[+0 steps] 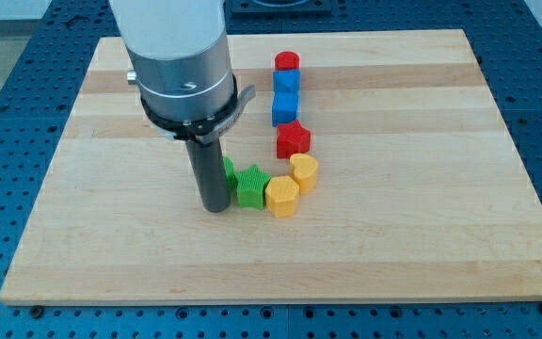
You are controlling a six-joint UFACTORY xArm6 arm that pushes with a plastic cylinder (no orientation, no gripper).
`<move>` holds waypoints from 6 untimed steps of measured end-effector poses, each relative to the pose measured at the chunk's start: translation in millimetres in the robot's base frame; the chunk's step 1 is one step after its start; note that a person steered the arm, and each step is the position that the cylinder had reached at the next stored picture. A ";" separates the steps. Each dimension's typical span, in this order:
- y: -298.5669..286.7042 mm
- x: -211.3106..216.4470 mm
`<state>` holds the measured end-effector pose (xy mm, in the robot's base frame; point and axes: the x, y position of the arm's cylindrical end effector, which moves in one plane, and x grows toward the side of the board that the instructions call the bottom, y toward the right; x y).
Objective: Move your arm to yellow heart
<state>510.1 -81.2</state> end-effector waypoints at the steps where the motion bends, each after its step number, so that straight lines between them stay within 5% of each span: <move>1: 0.0 -2.9; 2: 0.0 -0.4; 4: 30.3 95.7; 5: 104.1 103.8; 6: 179.6 65.5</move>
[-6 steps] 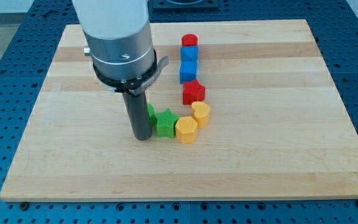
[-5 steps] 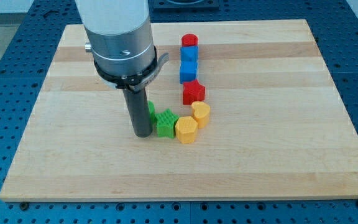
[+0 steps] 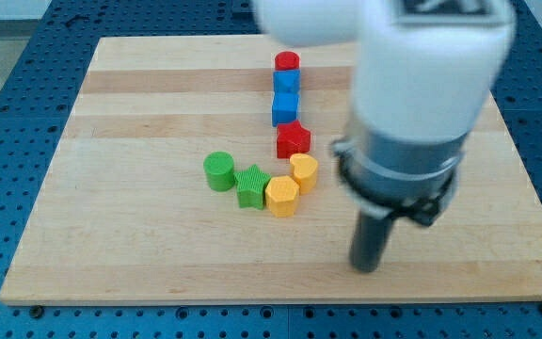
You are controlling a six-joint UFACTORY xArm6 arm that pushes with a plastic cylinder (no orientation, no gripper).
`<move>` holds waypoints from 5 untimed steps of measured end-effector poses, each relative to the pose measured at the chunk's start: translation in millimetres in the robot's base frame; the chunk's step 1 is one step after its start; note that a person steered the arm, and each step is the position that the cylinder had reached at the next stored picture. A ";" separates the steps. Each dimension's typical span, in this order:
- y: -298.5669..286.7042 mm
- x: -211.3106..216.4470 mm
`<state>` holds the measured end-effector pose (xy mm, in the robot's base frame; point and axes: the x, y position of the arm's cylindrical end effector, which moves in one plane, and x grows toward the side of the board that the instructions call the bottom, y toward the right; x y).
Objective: Move your arm to yellow heart
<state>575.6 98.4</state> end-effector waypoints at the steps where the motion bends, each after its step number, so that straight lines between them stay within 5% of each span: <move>1: 2.6 -8.7; 3: 1.2 -65.7; 5: -3.3 -73.7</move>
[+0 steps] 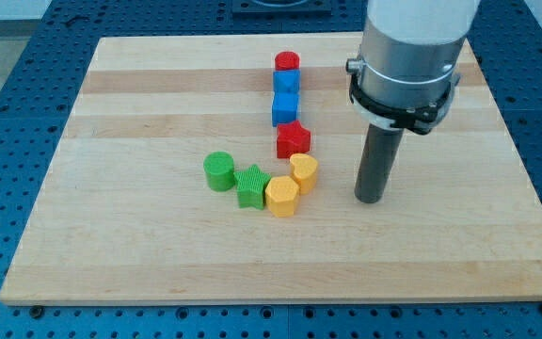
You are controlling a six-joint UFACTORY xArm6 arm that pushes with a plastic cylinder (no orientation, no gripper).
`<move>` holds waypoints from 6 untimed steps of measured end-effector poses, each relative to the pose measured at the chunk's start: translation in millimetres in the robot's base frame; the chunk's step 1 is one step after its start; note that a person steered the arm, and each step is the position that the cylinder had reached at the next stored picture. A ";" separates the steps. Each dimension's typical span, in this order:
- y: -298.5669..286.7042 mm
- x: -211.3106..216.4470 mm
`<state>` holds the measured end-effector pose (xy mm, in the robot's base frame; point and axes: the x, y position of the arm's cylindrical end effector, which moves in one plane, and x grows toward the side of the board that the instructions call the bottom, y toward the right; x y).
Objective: Move your arm to yellow heart
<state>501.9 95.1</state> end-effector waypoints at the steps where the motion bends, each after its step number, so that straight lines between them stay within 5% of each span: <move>1: -1.0 -0.4; 6: -24.2 -15.6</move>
<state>486.4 70.9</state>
